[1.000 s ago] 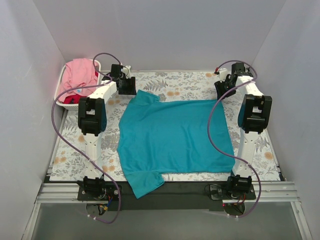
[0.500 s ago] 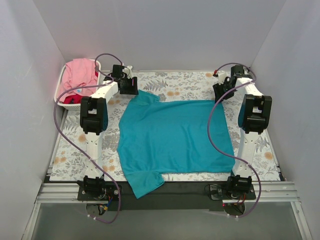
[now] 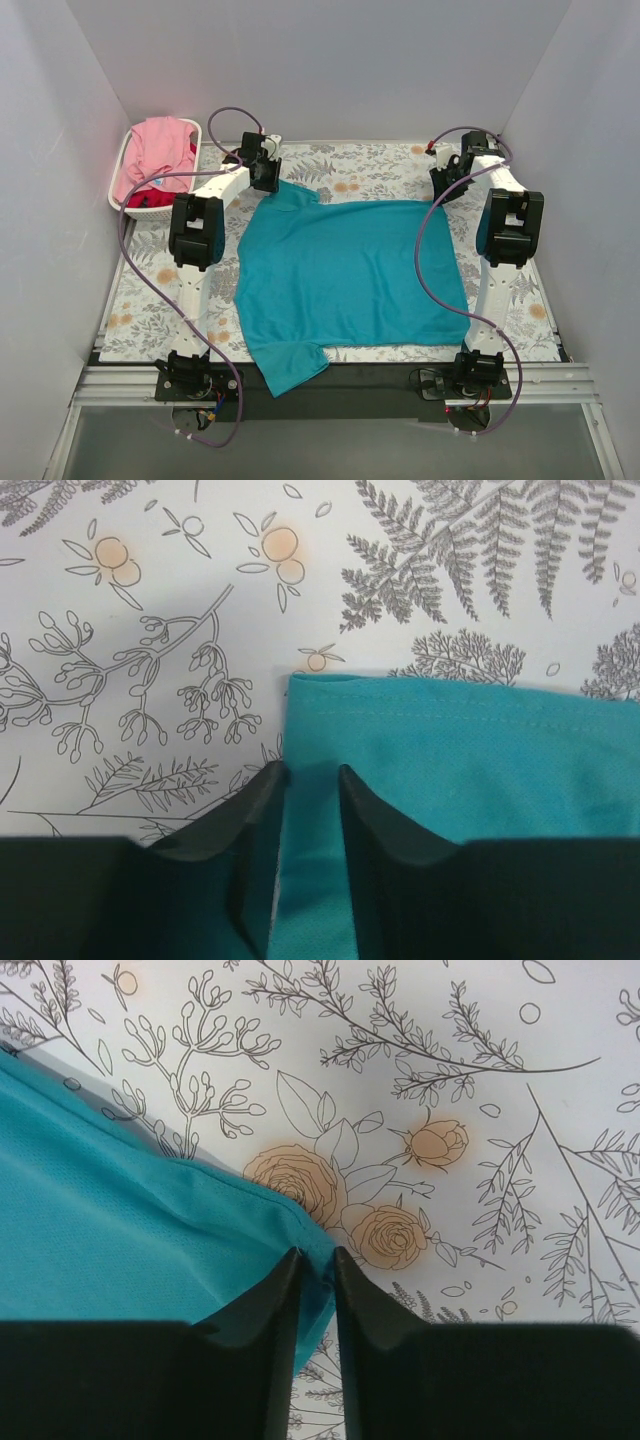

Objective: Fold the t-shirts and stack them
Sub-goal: Fold the tshirt

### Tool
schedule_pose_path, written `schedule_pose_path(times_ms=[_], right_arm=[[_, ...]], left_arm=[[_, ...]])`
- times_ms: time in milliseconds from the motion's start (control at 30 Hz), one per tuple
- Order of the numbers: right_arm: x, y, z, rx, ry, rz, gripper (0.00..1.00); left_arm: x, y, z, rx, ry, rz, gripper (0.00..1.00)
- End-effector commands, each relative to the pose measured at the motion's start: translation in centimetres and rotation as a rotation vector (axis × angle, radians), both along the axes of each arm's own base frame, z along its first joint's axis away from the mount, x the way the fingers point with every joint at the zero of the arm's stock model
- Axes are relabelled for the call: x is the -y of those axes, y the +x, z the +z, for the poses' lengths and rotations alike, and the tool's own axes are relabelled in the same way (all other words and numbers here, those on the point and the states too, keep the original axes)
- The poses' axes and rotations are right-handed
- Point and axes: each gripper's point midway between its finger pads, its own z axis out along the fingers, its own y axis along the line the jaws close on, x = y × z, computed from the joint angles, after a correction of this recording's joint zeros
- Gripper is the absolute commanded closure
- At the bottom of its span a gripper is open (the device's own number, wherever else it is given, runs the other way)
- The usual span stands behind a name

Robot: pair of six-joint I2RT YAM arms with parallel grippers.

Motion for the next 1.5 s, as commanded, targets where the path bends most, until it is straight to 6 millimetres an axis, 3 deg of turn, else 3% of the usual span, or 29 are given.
schedule_pose_path(times_ms=[0, 100, 267, 400, 600, 633, 700, 833, 867, 900, 1067, 1100, 1133, 1467], right_arm=[[-0.2, 0.6, 0.8, 0.018, 0.022, 0.001, 0.76], [-0.2, 1.1, 2.1, 0.048, 0.022, -0.001, 0.98], [-0.2, 1.3, 4.0, 0.084, 0.024, 0.003, 0.99], [-0.5, 1.1, 5.5, 0.112, 0.032, 0.015, 0.99], [-0.5, 1.1, 7.0, 0.140, 0.030, 0.019, 0.99], [-0.5, 1.0, 7.2, 0.145, 0.030, 0.022, 0.99], [-0.5, 0.8, 7.5, 0.148, 0.025, 0.026, 0.99], [-0.2, 0.1, 8.5, 0.168, 0.006, 0.043, 0.99], [-0.1, -0.1, 8.5, 0.170, -0.002, 0.048, 0.99], [-0.1, -0.3, 8.5, 0.169, -0.005, 0.053, 0.99], [0.1, -1.4, 8.8, 0.172, -0.019, 0.072, 0.99], [0.1, -1.6, 9.0, 0.176, -0.020, 0.076, 0.99], [0.1, -2.0, 8.8, 0.168, -0.020, 0.079, 0.99], [-0.1, -5.9, 10.0, 0.177, -0.012, 0.134, 0.99]], left_arm=[[-0.7, -0.5, -1.6, -0.029, 0.060, 0.013, 0.79], [-0.8, 0.7, -0.5, 0.013, 0.060, 0.025, 0.97], [-0.2, 2.0, 3.3, 0.095, 0.017, 0.005, 1.00], [0.4, 2.0, 8.0, 0.188, -0.033, -0.027, 1.00], [0.3, 1.2, 10.5, 0.241, -0.041, -0.045, 1.00], [0.4, 1.1, 12.0, 0.274, -0.049, -0.056, 1.00], [0.3, 0.3, 11.8, 0.268, -0.045, -0.066, 1.00], [0.3, -1.4, 13.4, 0.288, -0.059, -0.099, 1.00], [0.2, -2.0, 15.0, 0.315, -0.067, -0.107, 1.00], [0.0, -2.8, 14.3, 0.299, -0.061, -0.112, 1.00], [-0.1, -6.1, 15.6, 0.309, -0.071, -0.161, 1.00], [-0.2, -6.9, 16.8, 0.330, -0.073, -0.167, 1.00], [-0.4, -7.8, 16.1, 0.309, -0.073, -0.171, 1.00], [-1.8, -13.6, 16.2, 0.301, -0.036, -0.201, 1.00]])
